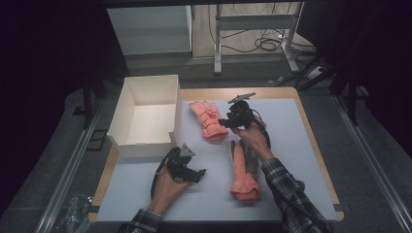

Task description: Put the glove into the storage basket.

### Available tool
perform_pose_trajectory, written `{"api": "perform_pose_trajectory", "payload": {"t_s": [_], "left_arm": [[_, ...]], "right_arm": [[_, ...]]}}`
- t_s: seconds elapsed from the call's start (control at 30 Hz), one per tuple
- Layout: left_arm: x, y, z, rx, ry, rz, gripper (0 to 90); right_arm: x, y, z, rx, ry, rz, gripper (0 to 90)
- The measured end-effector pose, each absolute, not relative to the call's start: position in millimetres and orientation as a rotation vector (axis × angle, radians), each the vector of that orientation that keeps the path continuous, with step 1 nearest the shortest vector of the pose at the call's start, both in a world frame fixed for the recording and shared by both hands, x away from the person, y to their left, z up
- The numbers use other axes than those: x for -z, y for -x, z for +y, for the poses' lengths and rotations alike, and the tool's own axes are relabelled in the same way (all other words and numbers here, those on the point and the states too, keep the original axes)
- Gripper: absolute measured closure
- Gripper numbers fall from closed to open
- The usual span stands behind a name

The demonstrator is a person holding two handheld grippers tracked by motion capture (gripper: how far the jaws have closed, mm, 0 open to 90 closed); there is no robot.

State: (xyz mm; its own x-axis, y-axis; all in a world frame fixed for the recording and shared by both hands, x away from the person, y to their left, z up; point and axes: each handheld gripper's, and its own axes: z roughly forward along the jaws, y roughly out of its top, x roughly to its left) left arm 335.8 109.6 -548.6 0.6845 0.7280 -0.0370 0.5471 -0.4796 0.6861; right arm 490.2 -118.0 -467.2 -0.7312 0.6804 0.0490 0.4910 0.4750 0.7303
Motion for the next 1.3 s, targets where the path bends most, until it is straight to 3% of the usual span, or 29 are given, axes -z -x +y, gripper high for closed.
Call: {"api": "perform_pose_trajectory", "payload": {"t_s": [0.8, 1.1, 1.3], "left_arm": [[548.4, -335.7, 109.5, -0.337, -2.205, 0.976, 0.8], [548.5, -335.7, 109.4, -0.338, -2.206, 0.975, 0.9], [548.5, -335.6, 109.4, -0.336, -2.204, 0.977, 0.9]], "right_arm": [[498.6, -535.7, -50.4, -0.919, -0.980, 2.480, 31.1], [506.3, -538.2, -51.1, -0.911, -1.049, 2.541, 66.7], [497.5, -535.1, -53.8, -0.929, -1.092, 2.526, 82.8]]}}
